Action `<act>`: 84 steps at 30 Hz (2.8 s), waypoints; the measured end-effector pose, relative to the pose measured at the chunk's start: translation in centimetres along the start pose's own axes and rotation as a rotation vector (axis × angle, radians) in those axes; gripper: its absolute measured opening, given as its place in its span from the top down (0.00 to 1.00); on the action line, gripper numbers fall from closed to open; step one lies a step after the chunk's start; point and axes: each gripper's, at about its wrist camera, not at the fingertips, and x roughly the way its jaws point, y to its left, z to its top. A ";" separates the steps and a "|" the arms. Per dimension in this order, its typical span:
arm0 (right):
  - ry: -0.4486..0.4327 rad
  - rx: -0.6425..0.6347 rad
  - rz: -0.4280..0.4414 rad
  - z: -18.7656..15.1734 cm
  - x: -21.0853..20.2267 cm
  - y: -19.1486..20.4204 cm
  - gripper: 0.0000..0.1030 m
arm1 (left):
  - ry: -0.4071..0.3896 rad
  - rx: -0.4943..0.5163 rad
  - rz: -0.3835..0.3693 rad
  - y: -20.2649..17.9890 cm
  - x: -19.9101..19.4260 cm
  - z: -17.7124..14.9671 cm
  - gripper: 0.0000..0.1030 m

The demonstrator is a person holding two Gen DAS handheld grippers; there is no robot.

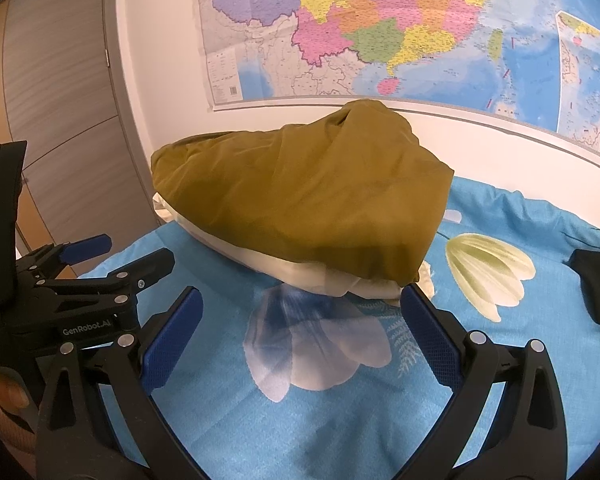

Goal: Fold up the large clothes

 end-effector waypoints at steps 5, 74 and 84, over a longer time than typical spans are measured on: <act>0.000 0.002 0.000 0.0 0.0 -0.1 0.05 | 0.003 0.001 0.000 -0.2 -0.1 -0.2 0.06; 0.002 0.020 0.006 -0.3 0.0 -0.6 0.05 | 0.021 0.005 -0.006 -0.8 0.5 -0.5 0.06; 0.000 0.022 0.003 -0.4 -0.2 -0.6 0.05 | 0.028 0.005 -0.010 -0.7 0.5 -0.7 0.06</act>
